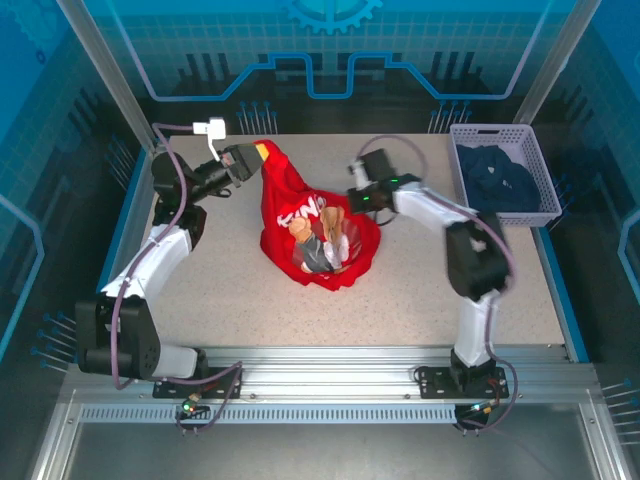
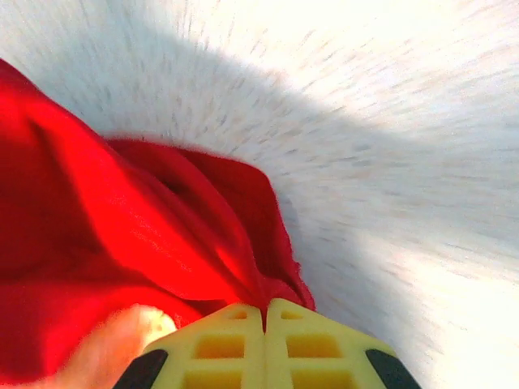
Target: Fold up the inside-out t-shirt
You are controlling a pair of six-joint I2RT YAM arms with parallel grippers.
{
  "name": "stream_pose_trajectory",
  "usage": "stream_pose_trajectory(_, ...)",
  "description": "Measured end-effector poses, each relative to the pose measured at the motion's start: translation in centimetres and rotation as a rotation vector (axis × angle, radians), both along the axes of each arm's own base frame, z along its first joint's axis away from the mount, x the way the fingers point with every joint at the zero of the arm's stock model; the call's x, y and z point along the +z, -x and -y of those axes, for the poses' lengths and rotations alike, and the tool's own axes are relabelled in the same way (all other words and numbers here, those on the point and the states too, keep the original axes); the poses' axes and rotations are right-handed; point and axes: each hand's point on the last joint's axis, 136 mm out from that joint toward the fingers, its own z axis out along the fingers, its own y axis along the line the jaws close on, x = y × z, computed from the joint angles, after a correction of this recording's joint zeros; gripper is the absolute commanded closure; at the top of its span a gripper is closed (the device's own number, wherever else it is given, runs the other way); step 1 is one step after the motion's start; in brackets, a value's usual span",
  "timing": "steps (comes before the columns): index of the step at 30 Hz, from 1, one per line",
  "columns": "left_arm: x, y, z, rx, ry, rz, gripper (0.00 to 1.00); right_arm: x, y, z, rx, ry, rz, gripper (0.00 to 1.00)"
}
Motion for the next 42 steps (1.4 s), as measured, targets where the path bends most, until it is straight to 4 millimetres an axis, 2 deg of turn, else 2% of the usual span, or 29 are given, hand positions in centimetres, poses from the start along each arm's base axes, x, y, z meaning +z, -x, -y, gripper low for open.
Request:
stream_pose_trajectory(2,2.0,-0.2,-0.9,0.016,0.022,0.04,1.0,6.6,1.2,4.6,-0.098,-0.074,0.155,1.0)
stream_pose_trajectory(4,4.0,-0.5,-1.7,0.024,0.043,0.09,1.0,12.2,3.2,8.2,-0.186,-0.136,0.322,1.0)
stream_pose_trajectory(5,4.8,-0.5,-1.9,0.02,0.054,0.113,1.0,14.4,4.7,9.3,-0.212,-0.17,0.408,1.0)
stream_pose_trajectory(6,5.4,-0.5,-2.1,0.012,0.062,0.134,1.0,15.5,6.0,9.6,-0.221,-0.197,0.462,0.99)
stream_pose_trajectory(7,5.9,-0.5,-2.1,-0.002,0.071,0.153,1.0,15.9,7.4,9.6,-0.219,-0.227,0.505,0.93)
stream_pose_trajectory(8,6.0,-0.5,-2.0,-0.017,0.079,0.163,1.0,15.4,8.4,9.5,-0.221,-0.246,0.522,0.86)
stream_pose_trajectory(9,5.9,-0.4,-1.8,-0.037,0.084,0.172,1.0,14.0,9.1,9.6,-0.229,-0.254,0.513,0.79)
stream_pose_trajectory(11,5.3,-0.7,-1.6,-0.078,0.098,0.176,1.0,8.6,10.0,10.0,-0.263,-0.232,0.418,0.61)
stream_pose_trajectory(13,3.6,-1.4,-1.3,-0.111,0.104,0.142,1.0,2.5,11.0,10.3,-0.286,-0.178,0.27,0.54)
stream_pose_trajectory(14,2.4,-1.7,-1.1,-0.127,0.101,0.119,1.0,0.0,11.8,10.4,-0.292,-0.15,0.204,0.52)
stream_pose_trajectory(15,1.4,-1.9,-0.9,-0.139,0.099,0.096,1.0,-1.4,12.5,10.2,-0.283,-0.13,0.166,0.51)
stream_pose_trajectory(16,0.4,-2.1,-0.7,-0.154,0.098,0.067,1.0,-2.2,13.0,9.8,-0.264,-0.118,0.145,0.5)
stream_pose_trajectory(18,-1.1,-2.3,-0.3,-0.179,0.092,0.027,1.0,-1.9,13.4,8.2,-0.201,-0.118,0.152,0.48)
stream_pose_trajectory(21,-2.0,-2.2,0.0,-0.183,0.077,-0.006,1.0,0.3,13.0,4.4,-0.049,-0.145,0.191,0.47)
stream_pose_trajectory(24,-2.3,-1.9,0.5,-0.155,0.028,-0.031,1.0,3.4,11.9,-0.7,0.126,-0.196,0.235,0.46)
stream_pose_trajectory(26,-2.2,-1.1,1.3,-0.137,-0.016,-0.032,1.0,5.2,11.4,-3.9,0.244,-0.232,0.261,0.46)
stream_pose_trajectory(29,-1.7,0.3,2.6,-0.146,-0.07,-0.006,1.0,6.6,10.9,-7.8,0.387,-0.281,0.275,0.45)
stream_pose_trajectory(32,-2.0,0.5,3.0,-0.15,-0.096,-0.009,1.0,6.4,10.3,-10.4,0.488,-0.317,0.269,0.43)
stream_pose_trajectory(36,-3.0,0.2,3.0,-0.137,-0.11,-0.043,1.0,4.7,10.0,-12.5,0.584,-0.351,0.234,0.41)
stream_pose_trajectory(39,-3.3,0.0,2.9,-0.13,-0.116,-0.056,1.0,3.7,10.6,-13.4,0.648,-0.374,0.208,0.37)
stream_pose_trajectory(42,-3.4,-0.1,2.9,-0.126,-0.121,-0.063,1.0,3.8,11.7,-14.3,0.702,-0.393,0.204,0.37)
